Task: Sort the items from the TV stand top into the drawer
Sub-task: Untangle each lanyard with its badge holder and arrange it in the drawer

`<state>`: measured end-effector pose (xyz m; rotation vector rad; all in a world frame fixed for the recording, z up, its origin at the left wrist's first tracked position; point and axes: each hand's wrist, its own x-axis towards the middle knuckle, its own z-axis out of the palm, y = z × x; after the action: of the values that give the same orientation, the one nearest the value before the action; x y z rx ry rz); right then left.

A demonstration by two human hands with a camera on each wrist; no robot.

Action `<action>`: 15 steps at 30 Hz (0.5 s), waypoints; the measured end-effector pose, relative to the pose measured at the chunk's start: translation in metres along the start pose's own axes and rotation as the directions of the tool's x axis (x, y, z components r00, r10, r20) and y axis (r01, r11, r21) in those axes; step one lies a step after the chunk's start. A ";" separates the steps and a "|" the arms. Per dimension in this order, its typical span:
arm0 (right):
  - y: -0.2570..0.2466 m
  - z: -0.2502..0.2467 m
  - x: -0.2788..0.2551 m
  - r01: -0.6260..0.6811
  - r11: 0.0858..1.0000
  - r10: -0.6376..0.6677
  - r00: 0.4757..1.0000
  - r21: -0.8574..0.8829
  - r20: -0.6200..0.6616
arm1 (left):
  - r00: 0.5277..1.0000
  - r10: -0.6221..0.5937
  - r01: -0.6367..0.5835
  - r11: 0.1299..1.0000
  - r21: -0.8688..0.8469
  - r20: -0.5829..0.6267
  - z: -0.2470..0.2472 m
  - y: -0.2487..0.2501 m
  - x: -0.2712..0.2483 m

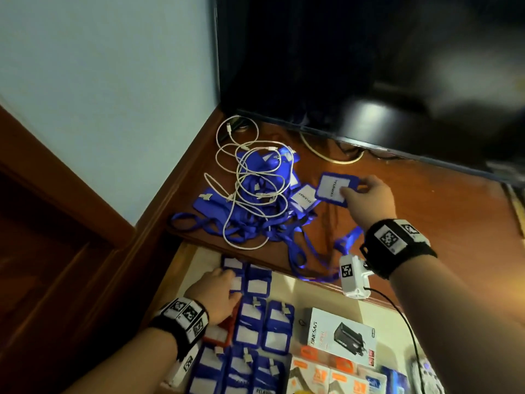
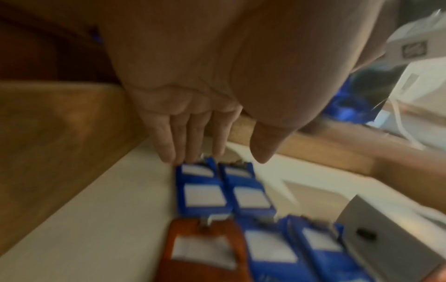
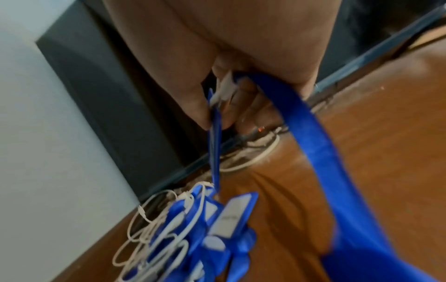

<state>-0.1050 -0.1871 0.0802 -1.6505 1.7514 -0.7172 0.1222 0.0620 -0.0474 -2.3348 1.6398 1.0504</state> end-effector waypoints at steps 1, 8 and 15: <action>-0.008 -0.013 -0.006 0.048 0.998 -0.047 0.999 0.035 -0.026 | 0.998 0.027 -0.027 1.000 -0.015 -0.049 -0.008 0.005 -0.009; -0.070 -0.101 -0.050 0.344 0.918 -0.368 0.924 0.197 0.100 | 0.721 0.318 -0.522 0.834 -0.180 -0.615 -0.138 0.095 -0.066; -0.120 -0.174 -0.083 0.561 0.786 -0.577 0.817 0.260 -0.019 | 0.650 0.477 -0.718 0.640 -0.274 -0.591 -0.261 0.183 -0.077</action>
<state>-0.1541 -0.1178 0.2906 -2.0024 1.0398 -1.0969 0.0742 -0.0704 0.2488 -2.5011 2.8355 1.1606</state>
